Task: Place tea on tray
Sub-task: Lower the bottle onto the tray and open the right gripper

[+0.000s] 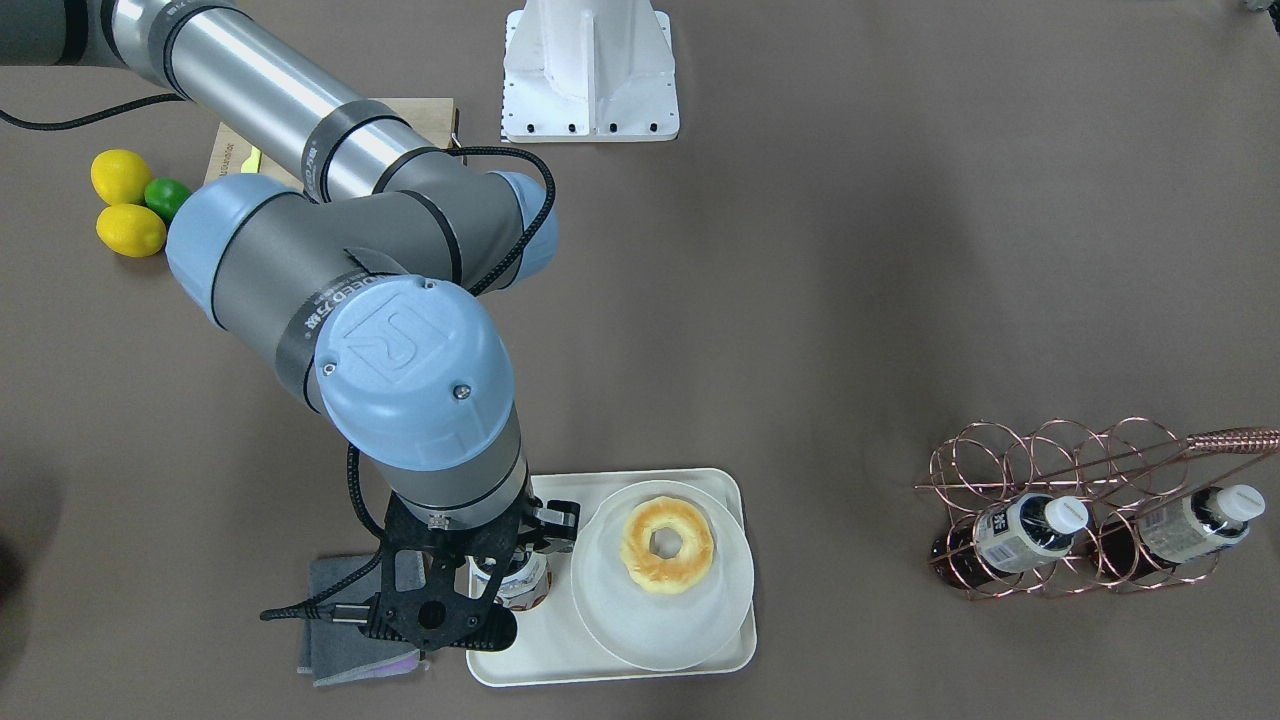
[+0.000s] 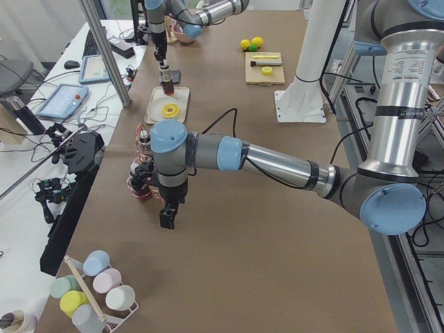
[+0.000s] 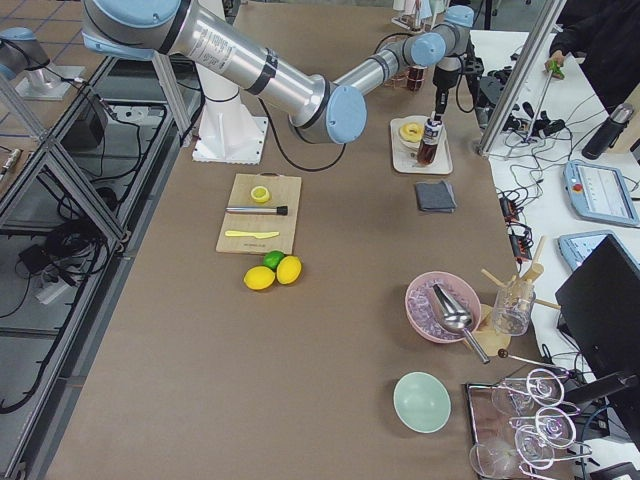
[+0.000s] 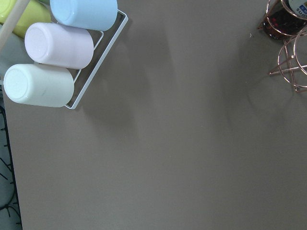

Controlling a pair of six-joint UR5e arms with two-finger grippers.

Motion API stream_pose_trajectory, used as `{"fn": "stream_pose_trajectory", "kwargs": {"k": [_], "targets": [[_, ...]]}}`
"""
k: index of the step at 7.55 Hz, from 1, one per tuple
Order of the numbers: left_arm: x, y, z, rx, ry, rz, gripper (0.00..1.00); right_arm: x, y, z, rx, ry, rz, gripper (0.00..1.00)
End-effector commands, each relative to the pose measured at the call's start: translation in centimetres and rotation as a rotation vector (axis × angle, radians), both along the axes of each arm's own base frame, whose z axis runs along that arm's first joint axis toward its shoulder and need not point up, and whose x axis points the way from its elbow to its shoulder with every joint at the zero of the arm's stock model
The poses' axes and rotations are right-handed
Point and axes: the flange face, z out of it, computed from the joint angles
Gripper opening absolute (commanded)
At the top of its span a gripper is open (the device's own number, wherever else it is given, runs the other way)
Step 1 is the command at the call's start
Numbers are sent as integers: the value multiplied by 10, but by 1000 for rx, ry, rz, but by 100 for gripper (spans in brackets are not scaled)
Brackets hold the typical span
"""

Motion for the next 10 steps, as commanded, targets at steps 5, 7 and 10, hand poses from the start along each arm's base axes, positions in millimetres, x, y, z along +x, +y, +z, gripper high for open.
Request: {"fn": "stream_pose_trajectory", "kwargs": {"k": [5, 7, 10], "targets": [[0, -8, -7, 10, 0, 0, 97, -6, 2, 11, 14, 7, -6, 99], [0, -9, -10, 10, 0, -1, 98, 6, 3, -6, 30, -19, 4, 99], [-3, -8, -13, 14, -1, -6, 97, 64, 51, -77, -25, -33, -3, 100]]}}
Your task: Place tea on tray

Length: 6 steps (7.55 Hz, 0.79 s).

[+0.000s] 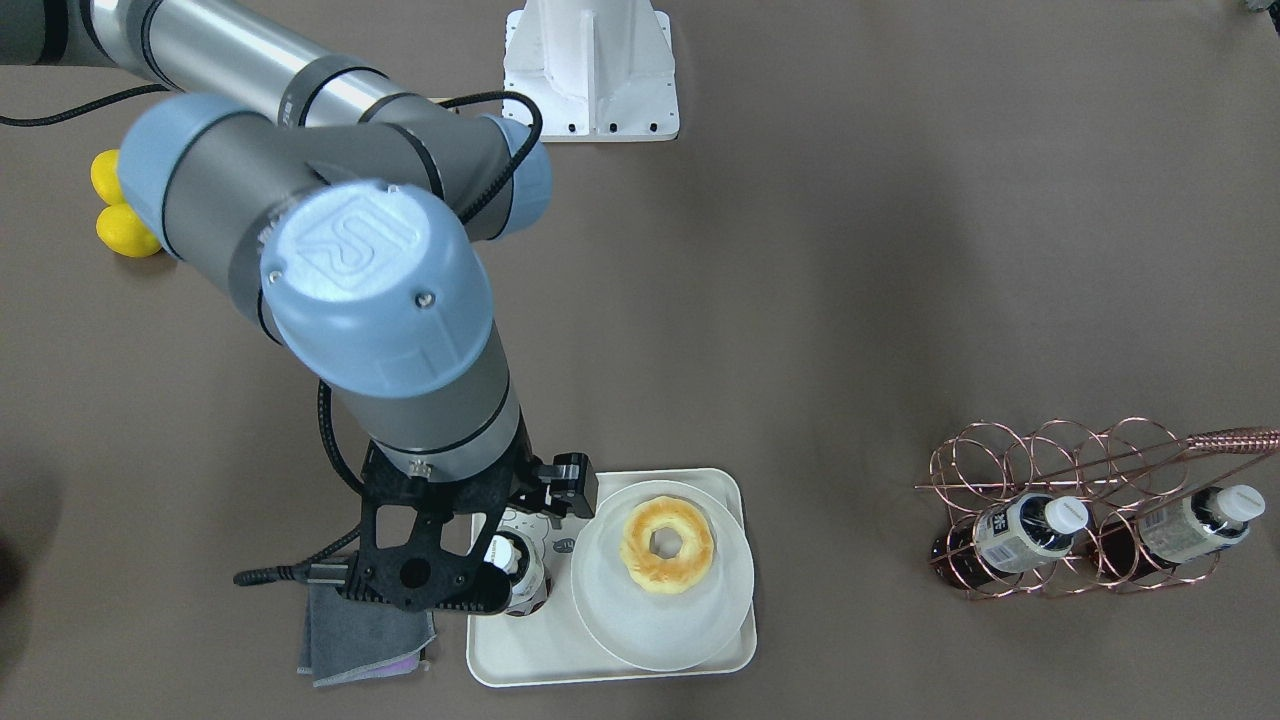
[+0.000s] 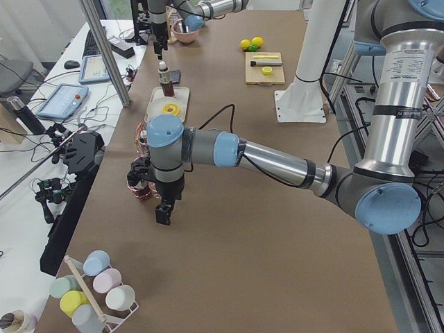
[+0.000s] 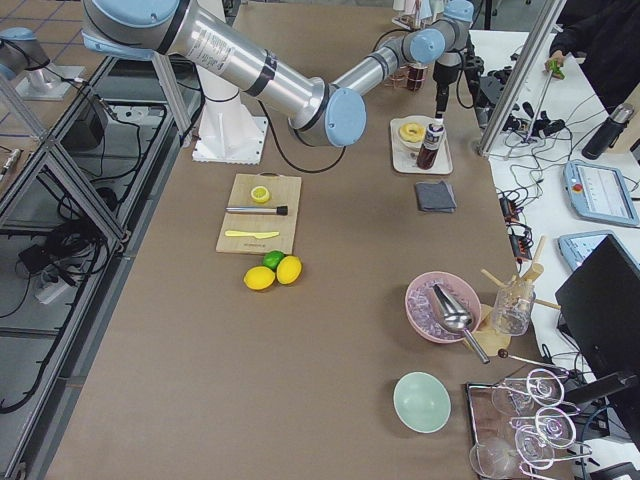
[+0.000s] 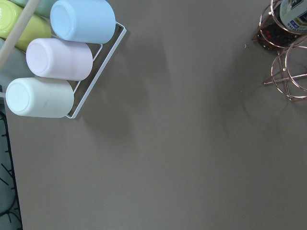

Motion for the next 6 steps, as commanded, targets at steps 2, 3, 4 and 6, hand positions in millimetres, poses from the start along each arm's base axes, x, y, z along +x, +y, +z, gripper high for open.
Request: {"fn": "stream_pose_trajectory", "kwargs": {"k": [2, 3, 4, 6], "targets": [[-1, 1, -5, 13, 20, 1, 97, 69, 85, -21, -40, 23, 1, 100], [-1, 1, -5, 15, 20, 1, 97, 91, 118, 25, -18, 40, -16, 100], [-1, 1, -5, 15, 20, 1, 98, 122, 148, 82, 17, 97, -54, 100], [-2, 2, -6, 18, 22, 0, 97, 179, 161, 189, 109, 271, -160, 100]]}}
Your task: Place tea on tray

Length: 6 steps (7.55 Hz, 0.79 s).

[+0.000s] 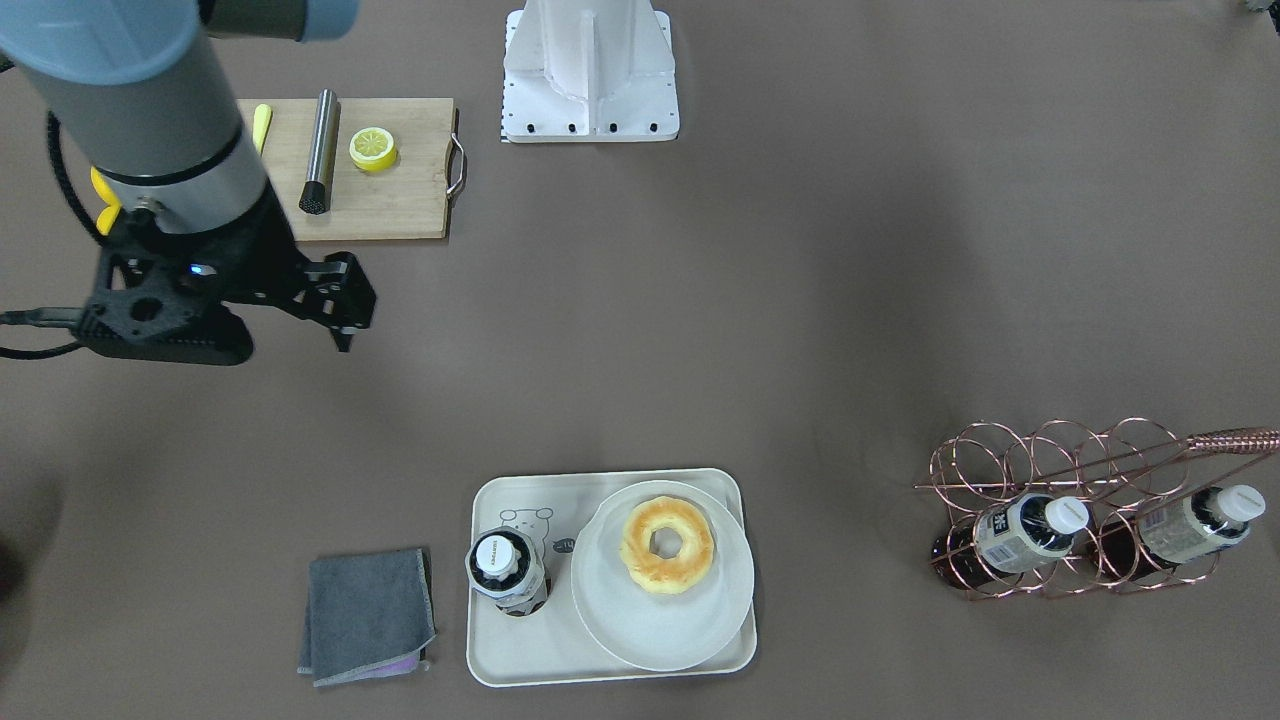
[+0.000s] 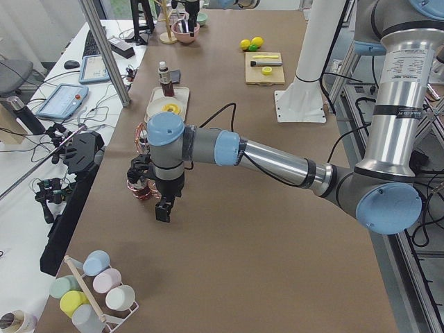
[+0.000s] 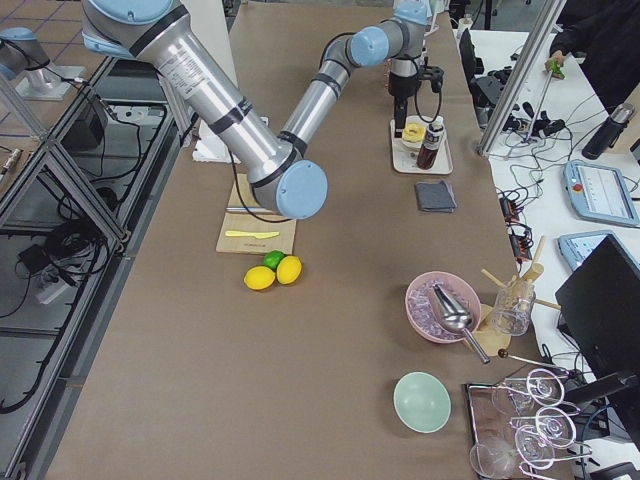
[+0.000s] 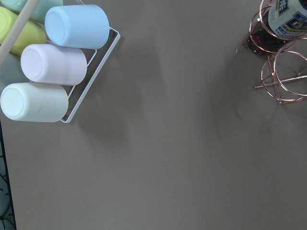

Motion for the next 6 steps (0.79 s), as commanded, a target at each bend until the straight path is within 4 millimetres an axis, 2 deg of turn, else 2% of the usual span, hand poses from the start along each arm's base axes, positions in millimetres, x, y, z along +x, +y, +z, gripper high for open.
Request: {"fn": "stream_pose_trajectory", "kwargs": {"k": [1, 2, 4, 5, 6], "targets": [[-1, 1, 0, 1, 1, -1, 97, 75, 17, 137, 77, 216, -155, 100], [-1, 1, -1, 4, 1, -1, 97, 122, 15, 185, 94, 256, -211, 100], [-1, 1, -7, 16, 0, 0, 98, 242, 38, 317, 179, 268, -285, 100], [-1, 6, -12, 24, -1, 0, 97, 296, 57, 386, 166, 165, -296, 100], [-1, 7, -13, 25, -1, 0, 98, 354, 65, 449, 149, 11, -276, 100]]}}
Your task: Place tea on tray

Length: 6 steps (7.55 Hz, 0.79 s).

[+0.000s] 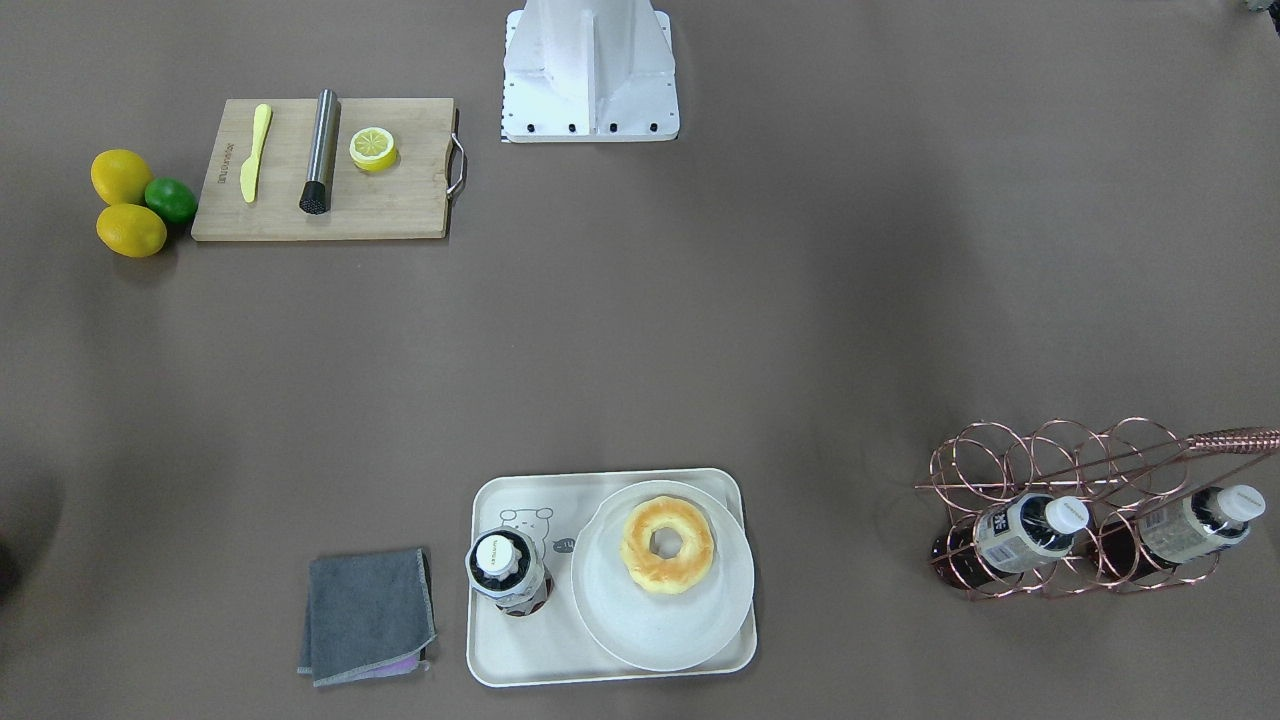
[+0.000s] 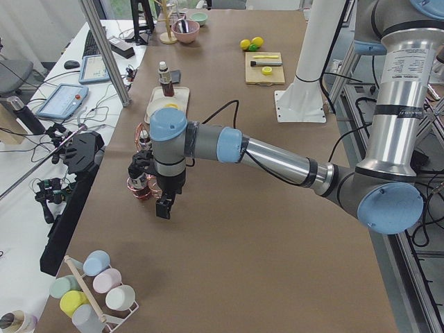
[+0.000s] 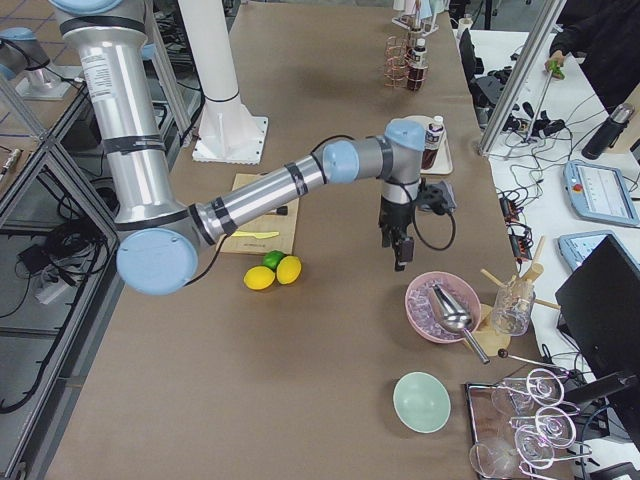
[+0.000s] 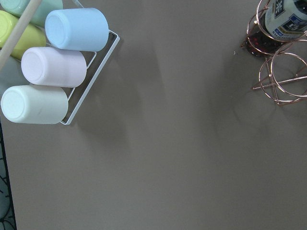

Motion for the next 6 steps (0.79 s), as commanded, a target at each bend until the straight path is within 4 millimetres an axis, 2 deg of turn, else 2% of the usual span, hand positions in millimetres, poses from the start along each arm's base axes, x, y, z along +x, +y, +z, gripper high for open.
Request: {"fn": "stream_pose_trajectory", "kwargs": {"k": [1, 2, 3, 4, 5, 6], "targets": [[0, 3, -2, 2, -2, 0, 97, 128, 38, 146, -63, -312, 14, 100], [0, 4, 0, -3, -1, 0, 97, 148, 55, 159, -82, -333, 62, 100], [0, 11, 6, -15, 1, 0, 97, 152, 60, 157, -84, -338, 80, 100], [3, 24, 20, -38, 25, 3, 97, 152, 58, 148, -90, -342, 86, 100], [5, 44, 31, -58, 38, 3, 98, 152, 58, 130, -104, -341, 90, 100], [6, 52, 36, -67, 39, 4, 98, 152, 60, 114, -113, -341, 92, 100]]}}
